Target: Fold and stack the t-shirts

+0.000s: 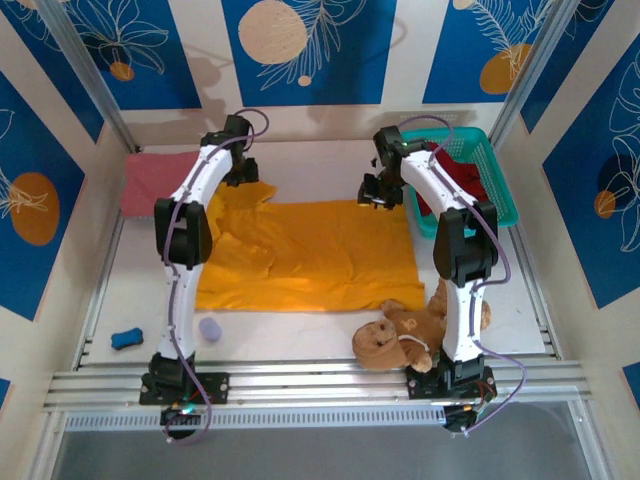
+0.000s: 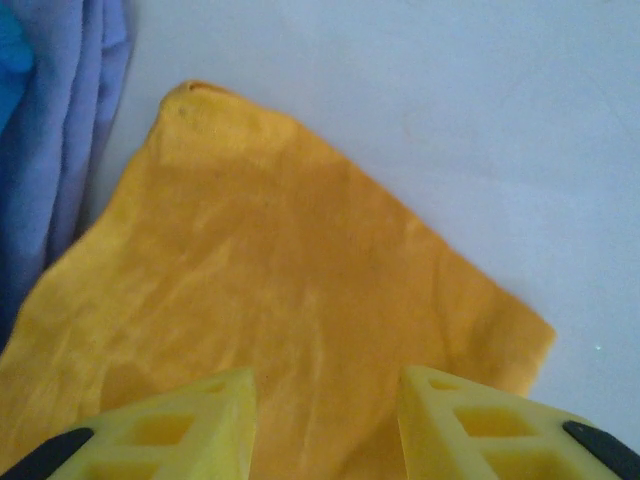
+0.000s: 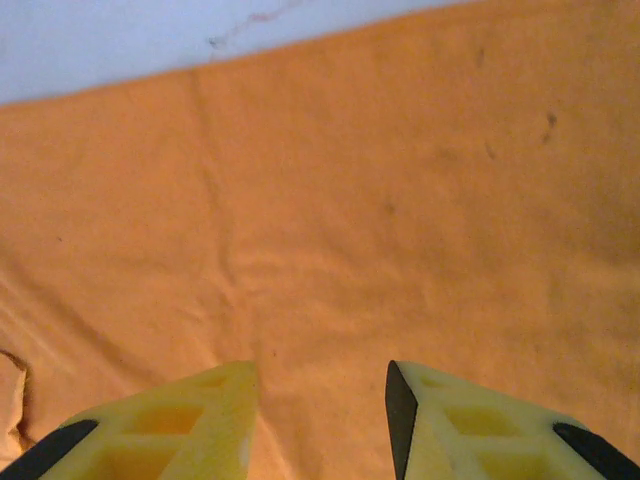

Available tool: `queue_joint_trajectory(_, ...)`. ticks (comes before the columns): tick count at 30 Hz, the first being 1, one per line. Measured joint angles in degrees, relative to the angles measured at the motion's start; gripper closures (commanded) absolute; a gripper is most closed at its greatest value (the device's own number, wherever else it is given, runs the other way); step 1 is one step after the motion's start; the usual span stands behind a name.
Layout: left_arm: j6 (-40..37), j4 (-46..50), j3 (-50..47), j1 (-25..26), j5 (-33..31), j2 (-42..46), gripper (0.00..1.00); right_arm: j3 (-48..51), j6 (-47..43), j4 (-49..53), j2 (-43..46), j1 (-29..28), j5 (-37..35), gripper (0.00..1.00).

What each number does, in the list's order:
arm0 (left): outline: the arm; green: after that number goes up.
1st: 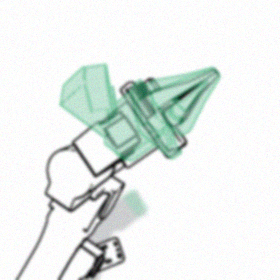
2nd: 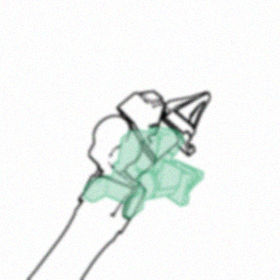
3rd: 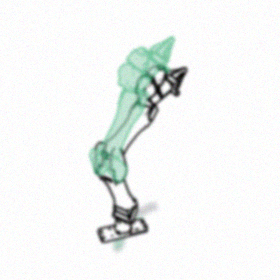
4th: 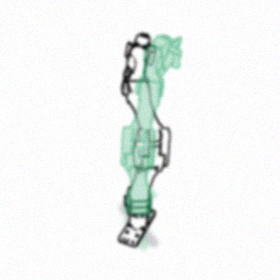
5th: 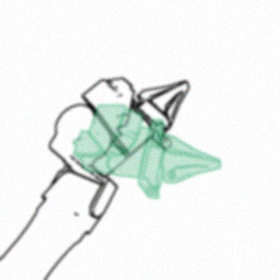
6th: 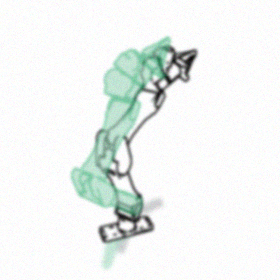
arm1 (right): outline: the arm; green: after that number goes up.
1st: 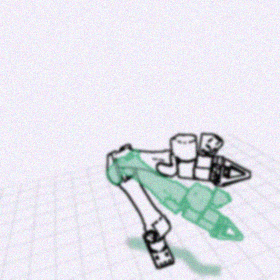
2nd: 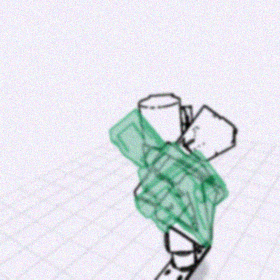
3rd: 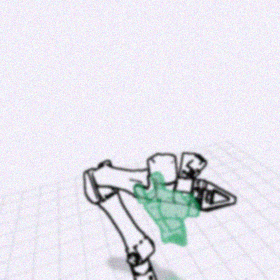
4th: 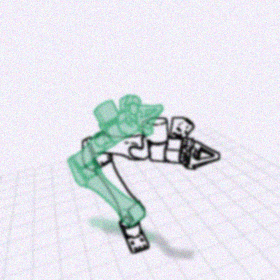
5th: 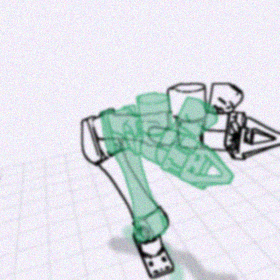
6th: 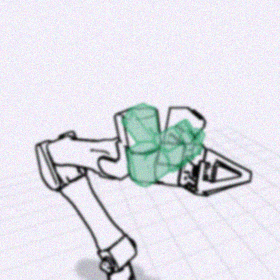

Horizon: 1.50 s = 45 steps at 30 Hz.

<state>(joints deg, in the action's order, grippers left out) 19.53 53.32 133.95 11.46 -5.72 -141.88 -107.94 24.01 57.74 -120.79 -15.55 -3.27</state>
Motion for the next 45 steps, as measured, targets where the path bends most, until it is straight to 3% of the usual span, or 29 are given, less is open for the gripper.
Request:
queue_joint_trajectory(13,0.2,0.0,7.4,-0.7,-1.0,-8.4,0.57,-4.3,-1.1,1.9,-3.8,3.1,0.7,0.6)
queue_joint_trajectory(15,-0.1,0.4,7.7,-0.7,-1.0,-9.2,0.63,-7.0,-1.3,2.5,-5.5,3.2,0.4,0.6)
queue_joint_trajectory(19,-0.5,1.2,8.5,-0.7,-0.7,-9.8,0.89,-13.6,-2.6,3.7,-10.3,3.1,-1.1,0.6)
queue_joint_trajectory(23,-1.0,1.6,9.0,-0.7,-0.3,-10.0,0.99,-17.9,-4.1,5.4,-14.2,3.1,-3.0,0.6)
queue_joint_trajectory(40,-2.1,1.8,9.0,-0.7,1.9,-9.9,1.0,-25.2,-11.4,5.9,-25.0,2.3,-12.9,0.66)
queue_joint_trajectory(45,-2.1,2.1,9.0,-0.7,2.4,-9.8,1.0,-26.2,-12.3,6.1,-25.7,2.3,-13.0,0.83)
